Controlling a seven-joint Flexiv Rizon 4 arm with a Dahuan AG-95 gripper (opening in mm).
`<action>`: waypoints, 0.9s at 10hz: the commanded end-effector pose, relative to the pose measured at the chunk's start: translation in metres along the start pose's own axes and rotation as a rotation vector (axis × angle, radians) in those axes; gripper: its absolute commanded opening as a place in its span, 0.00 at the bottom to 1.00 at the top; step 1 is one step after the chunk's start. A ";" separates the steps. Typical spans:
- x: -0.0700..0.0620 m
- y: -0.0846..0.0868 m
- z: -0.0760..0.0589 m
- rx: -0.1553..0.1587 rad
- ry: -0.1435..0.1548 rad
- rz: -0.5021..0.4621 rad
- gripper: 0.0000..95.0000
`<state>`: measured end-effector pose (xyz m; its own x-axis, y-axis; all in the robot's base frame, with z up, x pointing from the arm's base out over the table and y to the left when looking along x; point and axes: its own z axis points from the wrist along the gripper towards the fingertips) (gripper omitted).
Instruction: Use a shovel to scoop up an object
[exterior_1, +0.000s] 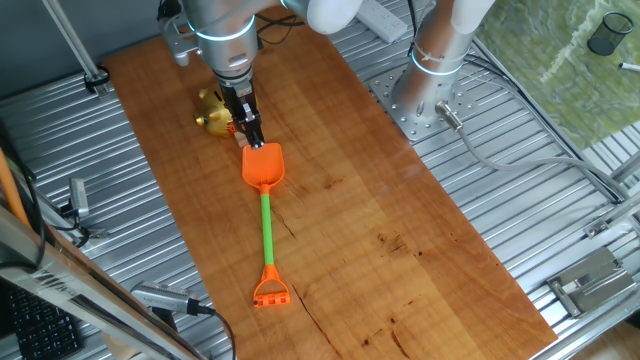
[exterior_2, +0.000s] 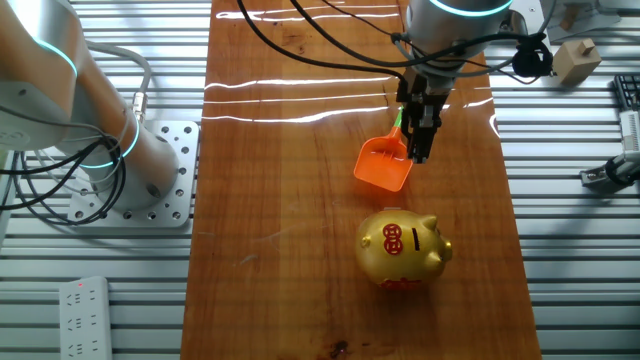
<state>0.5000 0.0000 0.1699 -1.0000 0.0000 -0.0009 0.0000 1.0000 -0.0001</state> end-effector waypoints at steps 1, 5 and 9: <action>0.000 0.000 0.000 0.004 -0.054 -0.236 0.00; 0.001 0.001 -0.002 0.008 -0.050 -0.233 0.00; 0.001 0.001 -0.002 0.008 -0.050 -0.234 0.00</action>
<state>0.4997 0.0007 0.1721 -0.9722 -0.2290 -0.0494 -0.2287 0.9734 -0.0135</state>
